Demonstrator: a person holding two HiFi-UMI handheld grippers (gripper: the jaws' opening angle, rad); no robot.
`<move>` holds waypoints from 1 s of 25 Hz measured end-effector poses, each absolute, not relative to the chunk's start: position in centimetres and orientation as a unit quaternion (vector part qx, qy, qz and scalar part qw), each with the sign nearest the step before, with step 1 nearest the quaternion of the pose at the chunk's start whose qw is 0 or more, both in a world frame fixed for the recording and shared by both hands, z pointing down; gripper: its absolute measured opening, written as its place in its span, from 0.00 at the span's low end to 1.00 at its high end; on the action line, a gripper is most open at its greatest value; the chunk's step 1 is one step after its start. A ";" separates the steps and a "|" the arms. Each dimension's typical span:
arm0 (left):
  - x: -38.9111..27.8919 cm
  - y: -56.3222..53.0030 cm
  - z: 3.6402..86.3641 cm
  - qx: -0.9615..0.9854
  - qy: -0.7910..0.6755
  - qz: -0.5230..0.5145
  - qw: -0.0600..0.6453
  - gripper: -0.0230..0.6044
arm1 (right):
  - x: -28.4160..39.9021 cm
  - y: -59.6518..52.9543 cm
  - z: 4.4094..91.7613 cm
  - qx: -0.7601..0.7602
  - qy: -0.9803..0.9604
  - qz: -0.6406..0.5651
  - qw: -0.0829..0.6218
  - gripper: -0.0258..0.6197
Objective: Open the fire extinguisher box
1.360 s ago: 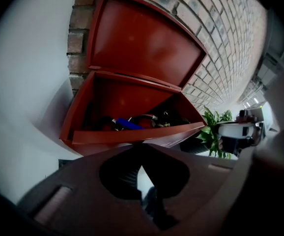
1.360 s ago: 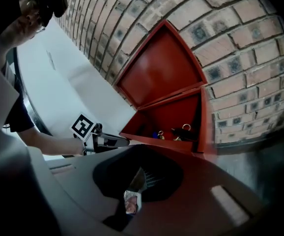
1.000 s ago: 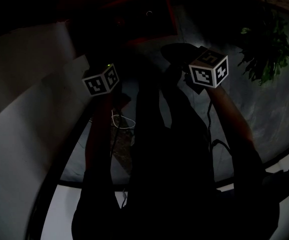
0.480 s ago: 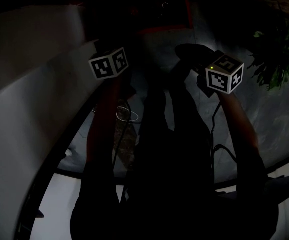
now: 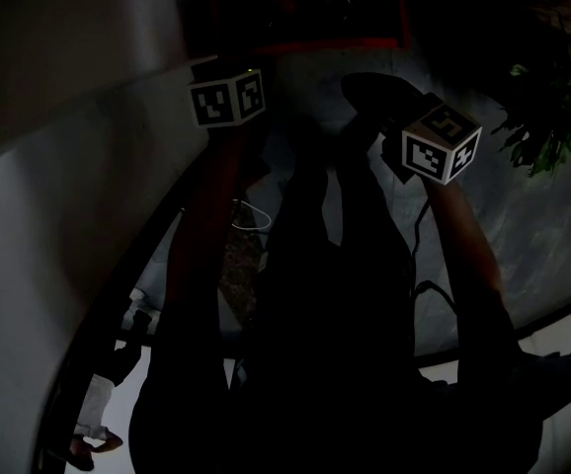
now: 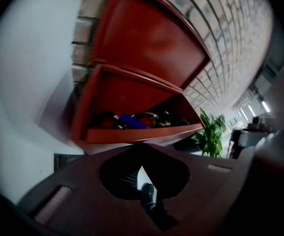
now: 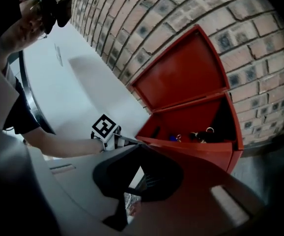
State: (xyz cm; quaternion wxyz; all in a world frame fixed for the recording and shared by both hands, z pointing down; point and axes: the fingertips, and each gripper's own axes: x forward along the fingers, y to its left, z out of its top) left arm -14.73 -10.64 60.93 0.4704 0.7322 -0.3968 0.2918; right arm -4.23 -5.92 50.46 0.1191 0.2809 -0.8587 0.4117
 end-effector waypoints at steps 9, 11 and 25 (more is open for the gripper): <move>-15.3 -10.9 60.3 0.736 -0.401 0.288 0.463 0.04 | -4.9 -7.0 49.6 0.289 -0.845 0.437 0.103 0.04; -15.5 -10.9 60.3 0.735 -0.403 0.292 0.461 0.04 | -4.9 -7.0 49.4 0.290 -0.843 0.443 0.091 0.04; -15.4 -10.8 60.4 0.701 -0.426 0.298 0.489 0.04 | 1.0 -8.6 47.3 0.317 -0.814 0.487 -0.025 0.04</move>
